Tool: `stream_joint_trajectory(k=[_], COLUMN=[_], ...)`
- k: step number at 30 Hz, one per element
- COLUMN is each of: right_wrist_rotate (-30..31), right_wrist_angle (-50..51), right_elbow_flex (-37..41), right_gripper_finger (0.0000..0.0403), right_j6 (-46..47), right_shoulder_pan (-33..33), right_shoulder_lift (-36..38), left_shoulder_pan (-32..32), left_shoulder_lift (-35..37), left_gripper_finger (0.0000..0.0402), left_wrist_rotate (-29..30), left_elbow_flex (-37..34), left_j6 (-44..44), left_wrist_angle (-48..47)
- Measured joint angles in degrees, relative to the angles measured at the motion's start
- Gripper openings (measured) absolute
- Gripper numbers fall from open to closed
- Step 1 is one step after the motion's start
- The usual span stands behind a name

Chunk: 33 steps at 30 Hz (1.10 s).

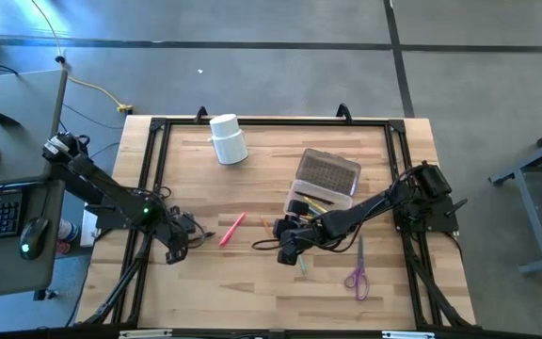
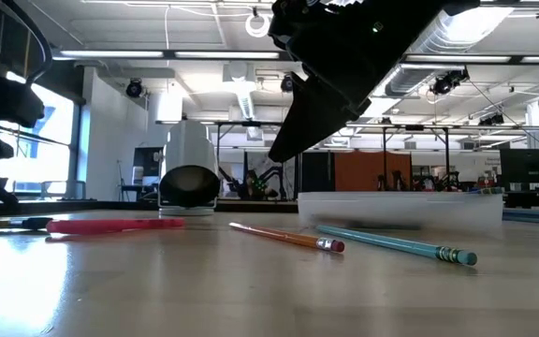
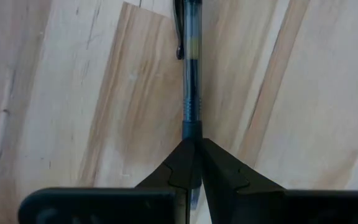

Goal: Pick & place school supplies into a supply box
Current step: Put the black pen into the supply box

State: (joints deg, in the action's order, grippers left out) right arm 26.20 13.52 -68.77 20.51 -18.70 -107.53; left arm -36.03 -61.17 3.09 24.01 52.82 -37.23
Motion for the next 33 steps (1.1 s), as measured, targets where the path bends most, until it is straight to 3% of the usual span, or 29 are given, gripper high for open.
stream_joint_trajectory(k=[18, 28, 33], right_wrist_rotate=[0.0, 0.0, 0.0], right_wrist_angle=[0.0, 0.4, 0.7], right_elbow_flex=[0.0, 0.0, 0.0], right_gripper_finger=[0.0112, 0.0112, 0.0112], right_j6=[0.0, 0.0, 0.0], right_shoulder_pan=[0.0, 0.0, 0.0], right_shoulder_lift=[0.0, 0.0, 0.0], left_shoulder_pan=[0.0, 0.0, 0.0], left_shoulder_lift=[-0.3, -0.5, -0.9], left_gripper_finger=[0.0069, 0.0173, 0.0196], left_wrist_rotate=[1.4, 2.6, 5.5], left_elbow_flex=[-0.2, -0.5, -0.5], left_j6=[-2.4, -5.3, -5.8], left_wrist_angle=[0.2, 0.7, 1.1])
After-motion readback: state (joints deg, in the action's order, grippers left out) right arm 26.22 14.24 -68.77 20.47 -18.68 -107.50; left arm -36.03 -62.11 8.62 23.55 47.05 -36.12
